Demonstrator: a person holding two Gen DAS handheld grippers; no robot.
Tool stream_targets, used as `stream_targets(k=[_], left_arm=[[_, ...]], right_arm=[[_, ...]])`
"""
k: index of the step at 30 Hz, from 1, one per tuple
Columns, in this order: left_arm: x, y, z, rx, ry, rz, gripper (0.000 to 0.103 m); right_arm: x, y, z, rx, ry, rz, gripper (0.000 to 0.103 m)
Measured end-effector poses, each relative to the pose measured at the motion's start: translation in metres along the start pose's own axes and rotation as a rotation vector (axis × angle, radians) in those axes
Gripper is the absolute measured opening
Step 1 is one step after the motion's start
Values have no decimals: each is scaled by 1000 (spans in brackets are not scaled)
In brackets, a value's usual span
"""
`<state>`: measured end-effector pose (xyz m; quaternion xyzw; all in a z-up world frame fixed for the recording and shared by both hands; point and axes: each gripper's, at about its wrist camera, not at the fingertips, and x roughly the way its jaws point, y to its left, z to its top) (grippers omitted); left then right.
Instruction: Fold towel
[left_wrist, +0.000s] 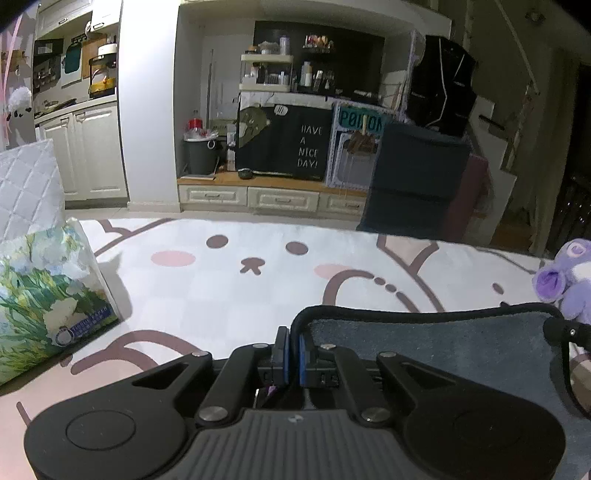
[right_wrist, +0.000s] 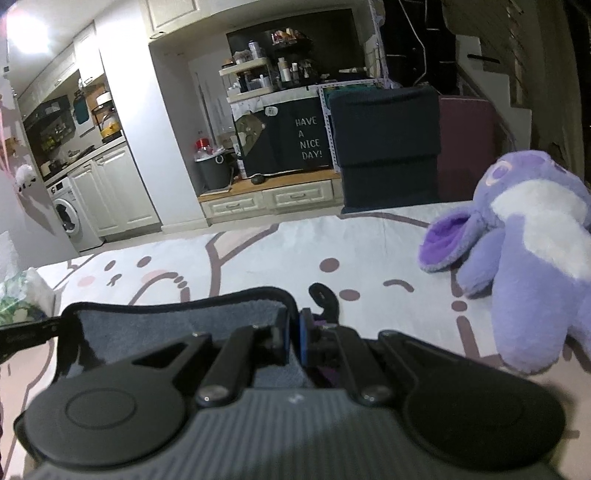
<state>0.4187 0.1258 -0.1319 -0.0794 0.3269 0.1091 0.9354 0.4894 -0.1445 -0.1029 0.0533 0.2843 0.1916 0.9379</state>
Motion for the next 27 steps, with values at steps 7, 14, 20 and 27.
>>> stream_targets(k=[7, 14, 20, 27], left_arm=[[10, 1, -4, 11, 31, 24, 10], [13, 4, -5, 17, 66, 36, 36], [11, 7, -4, 12, 106, 58, 73], [-9, 1, 2, 35, 116, 55, 99]], right_arm=[[18, -5, -6, -2, 35, -18, 9], [24, -11, -11, -11, 52, -65, 42], [20, -13, -10, -24, 63, -73, 67], [1, -4, -3, -44, 52, -57, 90]])
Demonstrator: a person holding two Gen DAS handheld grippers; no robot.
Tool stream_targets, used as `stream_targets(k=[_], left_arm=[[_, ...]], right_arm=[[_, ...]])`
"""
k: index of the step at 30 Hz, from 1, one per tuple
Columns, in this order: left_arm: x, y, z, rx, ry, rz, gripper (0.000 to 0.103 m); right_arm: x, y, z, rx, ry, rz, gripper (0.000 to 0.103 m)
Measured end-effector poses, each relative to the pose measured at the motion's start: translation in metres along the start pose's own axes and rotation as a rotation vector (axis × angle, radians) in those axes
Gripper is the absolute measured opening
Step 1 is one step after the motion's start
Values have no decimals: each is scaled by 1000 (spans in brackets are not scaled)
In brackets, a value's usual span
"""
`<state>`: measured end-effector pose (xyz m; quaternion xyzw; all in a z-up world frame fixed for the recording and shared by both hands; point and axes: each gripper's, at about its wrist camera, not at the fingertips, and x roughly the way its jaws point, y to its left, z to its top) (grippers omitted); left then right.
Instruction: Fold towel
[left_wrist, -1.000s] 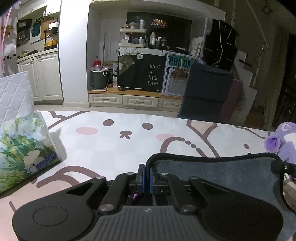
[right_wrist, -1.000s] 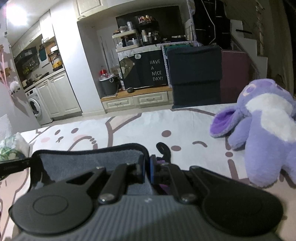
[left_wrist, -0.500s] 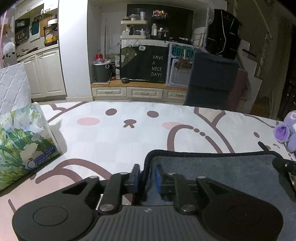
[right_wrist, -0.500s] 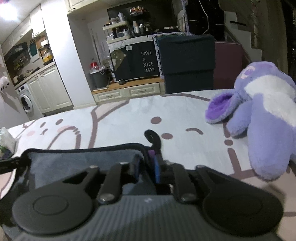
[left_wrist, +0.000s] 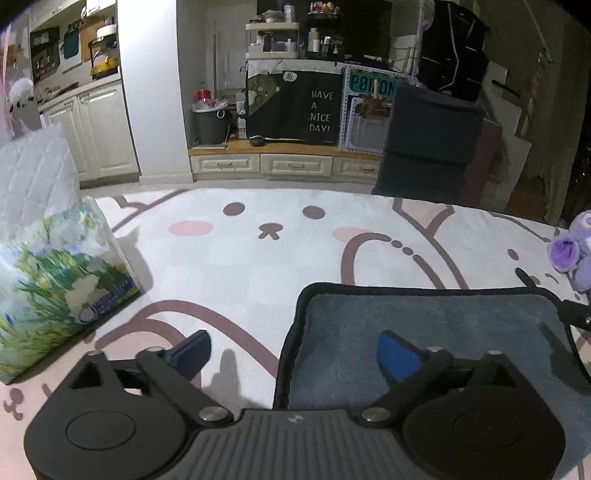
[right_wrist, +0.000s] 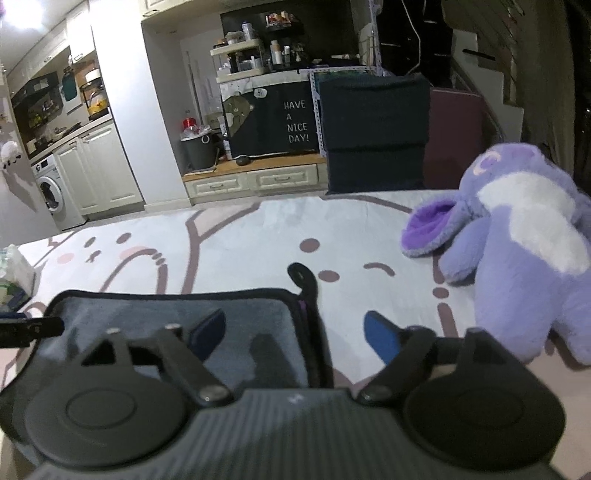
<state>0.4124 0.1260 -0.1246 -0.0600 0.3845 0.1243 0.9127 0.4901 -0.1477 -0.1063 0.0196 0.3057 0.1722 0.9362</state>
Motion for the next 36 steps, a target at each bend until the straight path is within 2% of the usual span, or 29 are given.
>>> stream_targets(k=[7, 21, 36], left_arm=[[-37, -9, 5, 32, -9, -5, 103], [-123, -21, 12, 37, -25, 0, 103], [-197, -28, 4, 60, -73, 2, 103]], right_arm=[[-31, 10, 7, -23, 7, 13, 102], [-111, 20, 22, 9, -10, 33, 103], [-182, 31, 14, -41, -8, 26, 103]])
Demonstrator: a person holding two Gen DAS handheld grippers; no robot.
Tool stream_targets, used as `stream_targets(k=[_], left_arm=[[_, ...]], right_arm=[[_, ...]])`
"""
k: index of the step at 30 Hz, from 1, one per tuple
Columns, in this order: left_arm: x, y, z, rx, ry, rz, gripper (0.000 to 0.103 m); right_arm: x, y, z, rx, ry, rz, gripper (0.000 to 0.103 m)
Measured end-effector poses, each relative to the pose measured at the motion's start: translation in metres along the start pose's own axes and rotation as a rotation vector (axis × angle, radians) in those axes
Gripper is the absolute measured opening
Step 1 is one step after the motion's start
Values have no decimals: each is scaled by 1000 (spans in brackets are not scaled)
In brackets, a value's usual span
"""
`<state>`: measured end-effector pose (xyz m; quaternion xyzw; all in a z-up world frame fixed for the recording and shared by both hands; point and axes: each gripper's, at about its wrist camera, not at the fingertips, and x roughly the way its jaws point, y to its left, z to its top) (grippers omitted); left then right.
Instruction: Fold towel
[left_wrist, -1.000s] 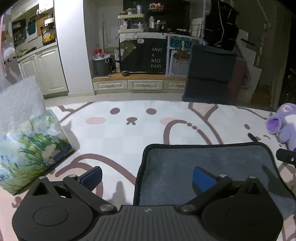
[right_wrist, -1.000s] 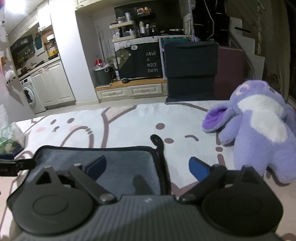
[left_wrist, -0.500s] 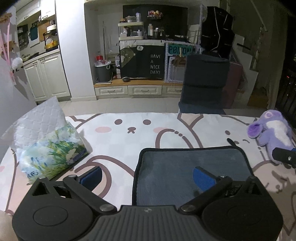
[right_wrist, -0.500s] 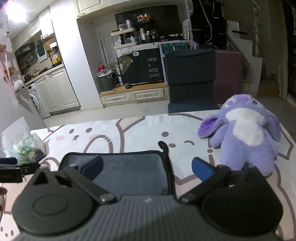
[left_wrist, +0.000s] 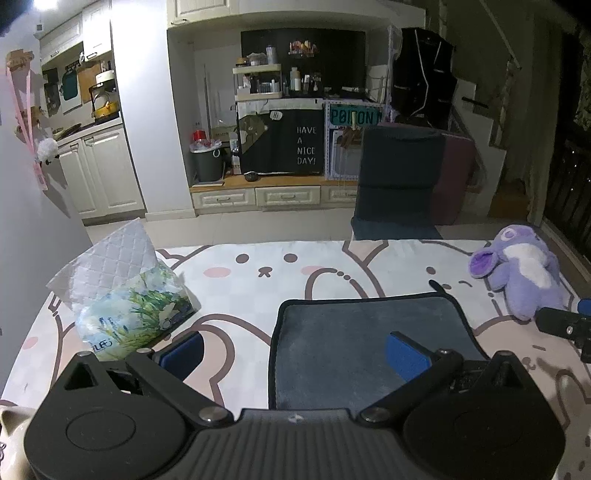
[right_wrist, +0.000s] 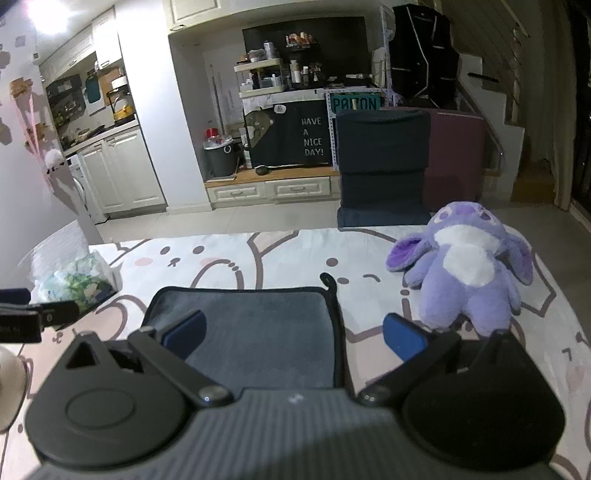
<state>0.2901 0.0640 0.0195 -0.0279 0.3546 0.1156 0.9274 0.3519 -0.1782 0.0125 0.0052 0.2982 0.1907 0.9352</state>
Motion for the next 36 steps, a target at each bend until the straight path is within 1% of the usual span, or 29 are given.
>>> stream_targets(k=[5, 14, 25, 31, 36], left_arm=[[-23, -4, -7, 23, -16, 0, 103], [-61, -4, -20, 24, -50, 9, 103], [-102, -13, -35, 66, -98, -8, 103], [-121, -16, -44, 64, -115, -26, 103], [-135, -20, -50, 64, -134, -12, 103]], right_arm=[[-21, 4, -4, -3, -5, 10, 103], [-44, 10, -13, -19, -6, 11, 103], [-84, 17, -26, -32, -45, 20, 103], [-104, 18, -37, -38, -64, 21, 103], [-120, 21, -46, -47, -81, 20, 103]])
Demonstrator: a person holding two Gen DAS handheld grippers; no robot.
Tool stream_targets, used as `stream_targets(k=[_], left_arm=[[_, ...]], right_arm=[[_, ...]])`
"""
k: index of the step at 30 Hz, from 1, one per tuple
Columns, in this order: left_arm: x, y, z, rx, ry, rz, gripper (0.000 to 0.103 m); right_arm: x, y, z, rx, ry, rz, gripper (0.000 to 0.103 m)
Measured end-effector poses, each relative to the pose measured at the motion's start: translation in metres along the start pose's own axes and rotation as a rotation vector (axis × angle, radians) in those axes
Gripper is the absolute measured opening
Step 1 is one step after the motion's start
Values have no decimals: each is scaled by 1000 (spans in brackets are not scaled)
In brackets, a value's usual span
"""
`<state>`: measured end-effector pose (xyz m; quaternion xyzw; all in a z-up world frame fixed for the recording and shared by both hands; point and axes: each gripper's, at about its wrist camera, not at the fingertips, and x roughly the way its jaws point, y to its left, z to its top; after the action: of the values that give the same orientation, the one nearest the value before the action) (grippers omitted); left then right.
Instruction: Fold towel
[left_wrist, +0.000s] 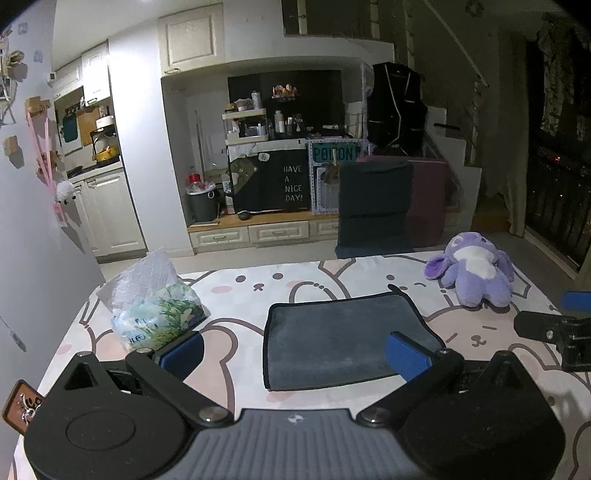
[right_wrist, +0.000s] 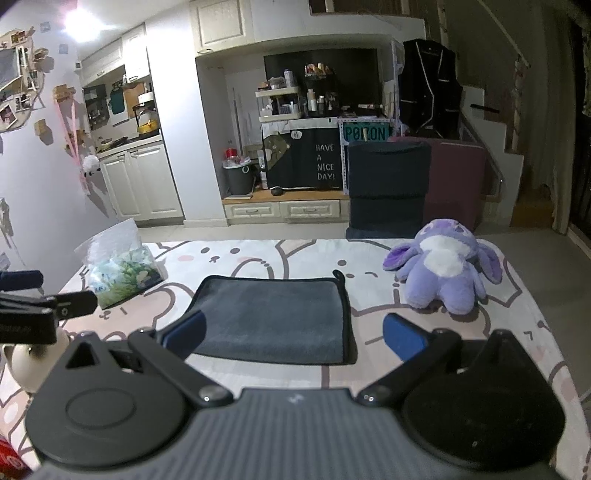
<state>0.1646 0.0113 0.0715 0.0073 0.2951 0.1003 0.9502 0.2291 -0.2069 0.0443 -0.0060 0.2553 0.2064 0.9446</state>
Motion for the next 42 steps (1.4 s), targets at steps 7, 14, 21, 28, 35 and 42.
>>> stream_targets(k=[7, 14, 21, 28, 35, 42], left_arm=[[-15, 1, -7, -10, 5, -2, 103], [-34, 0, -17, 7, 16, -52, 103], [-52, -4, -26, 33, -12, -60, 103], [-63, -2, -36, 32, -10, -70, 103], [-76, 3, -51, 25, -6, -90, 103], [-89, 5, -67, 18, 6, -114, 103]], right_arm=[[-19, 5, -11, -15, -17, -3, 103], [-38, 6, -23, -16, -35, 11, 103], [-55, 10, -36, -42, -50, 10, 103], [-73, 10, -46, -46, -61, 4, 103], [-87, 11, -58, -60, -62, 15, 103], [-99, 14, -65, -70, -51, 26, 103]])
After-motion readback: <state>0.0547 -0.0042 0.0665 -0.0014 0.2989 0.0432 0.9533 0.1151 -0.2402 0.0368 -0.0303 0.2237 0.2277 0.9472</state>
